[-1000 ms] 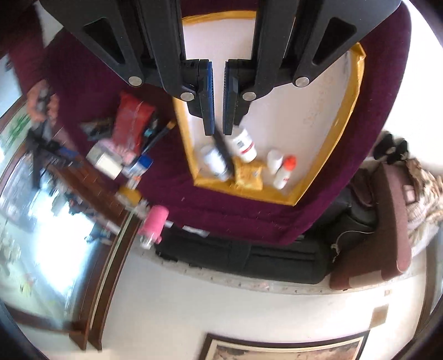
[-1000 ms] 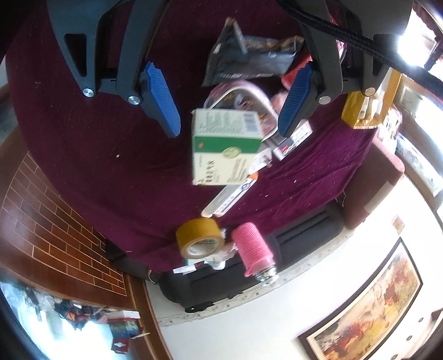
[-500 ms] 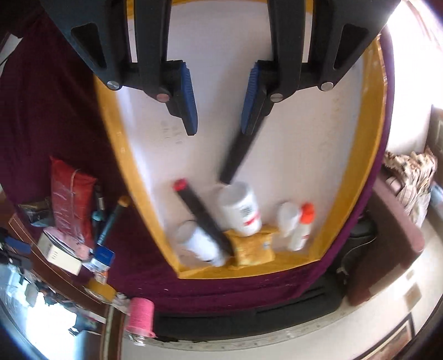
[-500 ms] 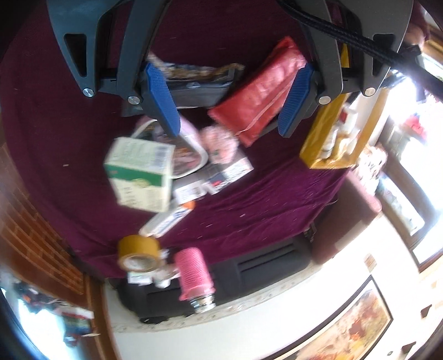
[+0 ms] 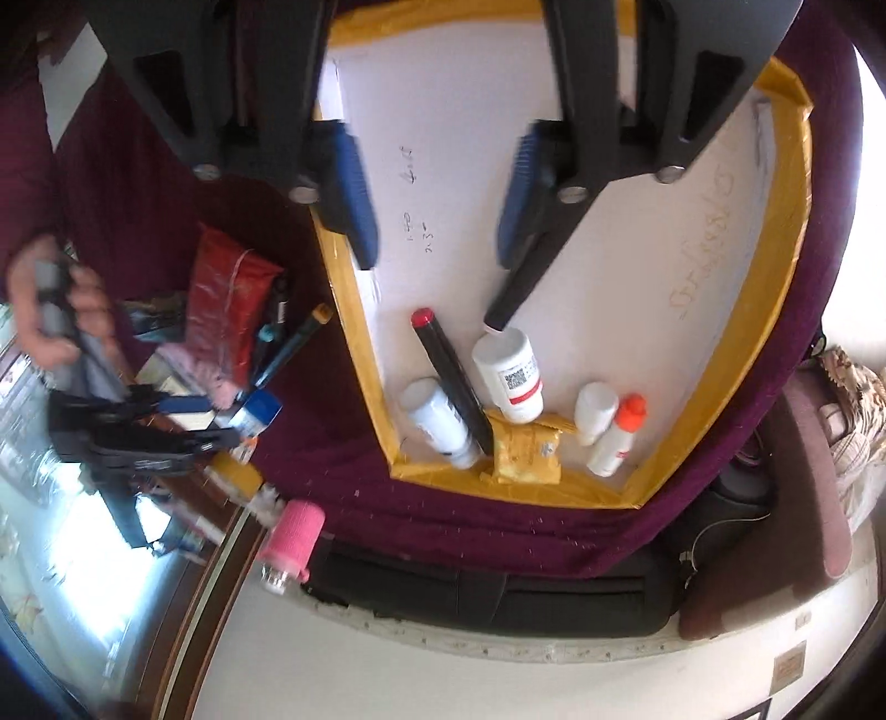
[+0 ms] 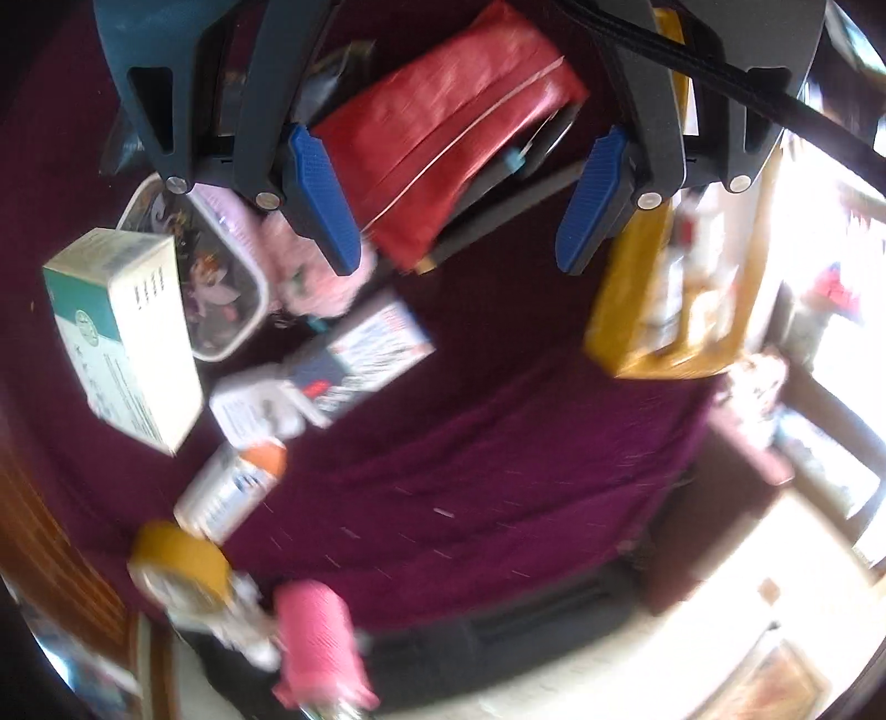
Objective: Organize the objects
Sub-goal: 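Place the black marker in the tray and open the left gripper, then grasp the white medicine box with the right gripper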
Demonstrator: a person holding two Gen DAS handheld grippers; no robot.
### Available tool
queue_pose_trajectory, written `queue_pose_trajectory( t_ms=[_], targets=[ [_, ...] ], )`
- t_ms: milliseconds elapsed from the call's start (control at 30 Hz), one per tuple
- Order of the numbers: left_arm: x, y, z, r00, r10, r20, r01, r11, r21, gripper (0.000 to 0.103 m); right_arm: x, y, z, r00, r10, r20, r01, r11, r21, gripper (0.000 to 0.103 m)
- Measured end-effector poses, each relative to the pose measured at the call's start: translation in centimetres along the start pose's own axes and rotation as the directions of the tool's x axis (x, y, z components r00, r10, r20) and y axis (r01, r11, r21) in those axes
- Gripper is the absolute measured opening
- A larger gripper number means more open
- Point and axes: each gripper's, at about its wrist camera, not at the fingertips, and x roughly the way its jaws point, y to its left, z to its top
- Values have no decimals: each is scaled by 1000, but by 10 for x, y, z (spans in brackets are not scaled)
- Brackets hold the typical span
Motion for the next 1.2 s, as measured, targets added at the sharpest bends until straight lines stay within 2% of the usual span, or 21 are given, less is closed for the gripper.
queue_pose_trajectory(
  t_ms=[167, 333, 367, 400, 433, 467, 500, 567, 700, 833, 900, 1033, 1133, 1167, 1200],
  targets=[
    [-21, 28, 1, 996, -69, 64, 73, 995, -66, 46, 38, 0, 27, 993, -102, -62, 103, 994, 22, 73],
    [-21, 56, -5, 996, -46, 79, 54, 993, -104, 46, 63, -7, 48, 987, -137, -88, 149, 979, 140, 73],
    [-23, 62, -10, 996, -48, 75, 57, 992, -116, 46, 66, -10, 49, 986, -142, -91, 156, 973, 168, 70],
    [-22, 67, -11, 996, -48, 72, 57, 990, -129, 46, 69, -11, 50, 984, -153, -93, 169, 967, 189, 58],
    [-21, 72, -14, 996, -44, 71, 53, 989, -135, 47, 67, -11, 50, 981, -182, -73, 193, 962, 195, 51],
    [-21, 76, -15, 997, -40, 72, 50, 989, -142, 47, 66, -10, 50, 980, -189, -61, 197, 962, 191, 38],
    [-22, 79, -17, 997, -39, 72, 49, 988, -147, 47, 66, -11, 49, 981, -185, -61, 194, 963, 190, 32],
    [-23, 85, -19, 997, -38, 74, 50, 985, -162, 47, 61, -13, 45, 982, -181, -51, 187, 964, 190, 32],
    [-23, 86, -21, 998, -24, 66, 35, 984, -176, 47, 37, -11, 37, 995, -96, 1, 94, 979, 179, 32],
    [-16, 77, -22, 1000, 11, 17, -9, 987, -160, 47, 7, 10, 17, 999, 51, 15, -52, 991, 124, 32],
    [-11, 72, -22, 998, 67, -21, -69, 988, -137, 47, -2, 33, 3, 993, 122, -5, -121, 991, 60, 32],
    [9, 57, -21, 975, 189, -118, -198, 978, -66, 47, -12, 84, -32, 973, 220, -74, -225, 972, -70, 32],
    [23, 48, -17, 967, 207, -151, -217, 974, -56, 47, -8, 122, -56, 953, 271, -134, -290, 946, -148, 32],
    [26, 46, -14, 966, 202, -158, -215, 974, -68, 47, -6, 130, -62, 950, 278, -145, -300, 940, -162, 32],
    [29, 44, -11, 972, 167, -166, -184, 979, -89, 47, -4, 138, -67, 947, 281, -156, -306, 936, -176, 32]
  ],
)
